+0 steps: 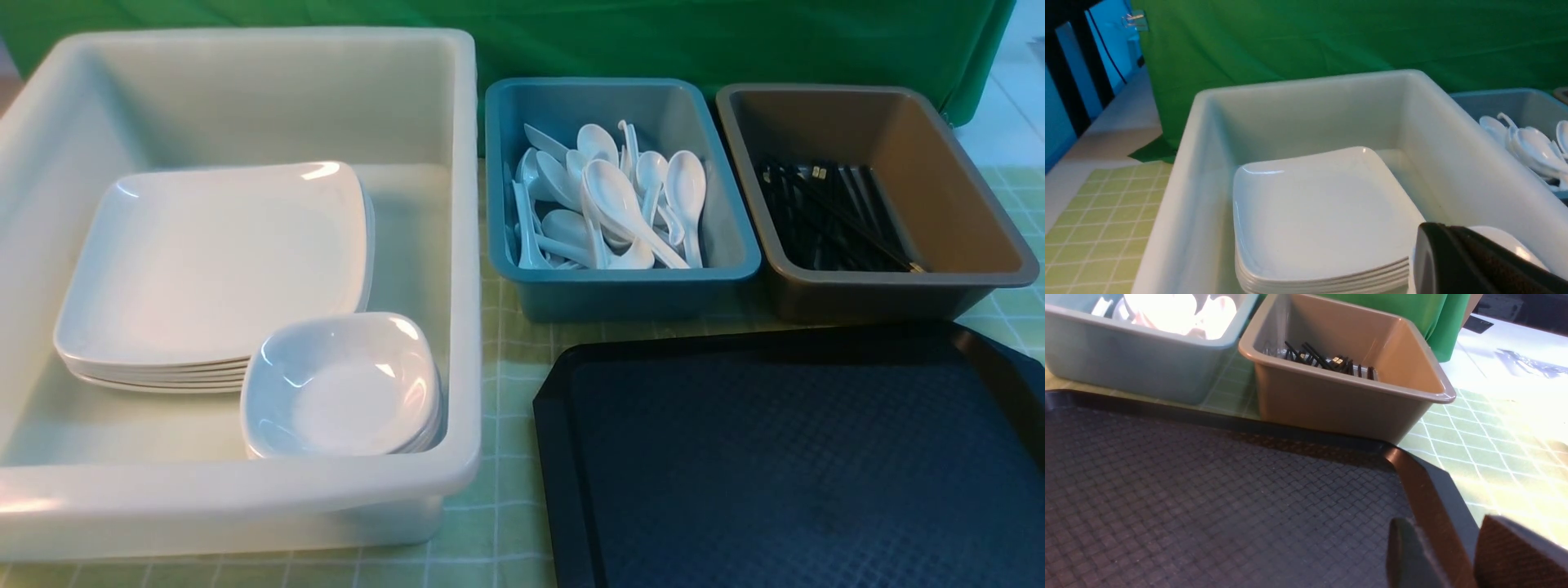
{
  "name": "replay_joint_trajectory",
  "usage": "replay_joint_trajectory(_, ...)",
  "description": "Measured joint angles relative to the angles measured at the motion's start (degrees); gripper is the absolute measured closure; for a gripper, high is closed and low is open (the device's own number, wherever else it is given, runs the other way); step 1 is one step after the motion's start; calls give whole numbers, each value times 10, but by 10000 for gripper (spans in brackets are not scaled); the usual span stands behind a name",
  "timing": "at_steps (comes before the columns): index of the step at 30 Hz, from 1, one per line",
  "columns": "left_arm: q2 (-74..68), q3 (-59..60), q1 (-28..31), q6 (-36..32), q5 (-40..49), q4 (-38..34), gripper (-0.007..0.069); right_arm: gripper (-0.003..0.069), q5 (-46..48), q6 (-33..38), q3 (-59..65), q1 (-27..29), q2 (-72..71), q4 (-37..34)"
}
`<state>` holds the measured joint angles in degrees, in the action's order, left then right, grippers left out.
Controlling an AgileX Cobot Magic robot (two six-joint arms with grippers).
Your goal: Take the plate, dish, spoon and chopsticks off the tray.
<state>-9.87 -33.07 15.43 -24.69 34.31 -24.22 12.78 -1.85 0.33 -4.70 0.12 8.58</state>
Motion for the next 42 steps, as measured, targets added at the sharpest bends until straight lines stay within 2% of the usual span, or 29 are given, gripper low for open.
replay_joint_trajectory(3, 13, 47, -2, 26, -64, 1, 633, 421, 0, 0, 0, 0, 0, 0)
replay_joint_trajectory(8, 76, 167, -42, 139, -146, 85, 627, 420, 0, 0, 0, 0, 0, 0)
replay_joint_trajectory(14, 97, 281, -105, 201, -184, 150, 626, 419, 0, 0, 0, 0, 0, 0)
replay_joint_trajectory(22, 97, 333, -157, 214, -205, 176, 626, 419, 0, 0, 0, 0, 0, 0)
replay_joint_trajectory(42, 97, 334, -159, 208, -214, 179, 623, 419, 0, 0, 0, 0, 0, 0)
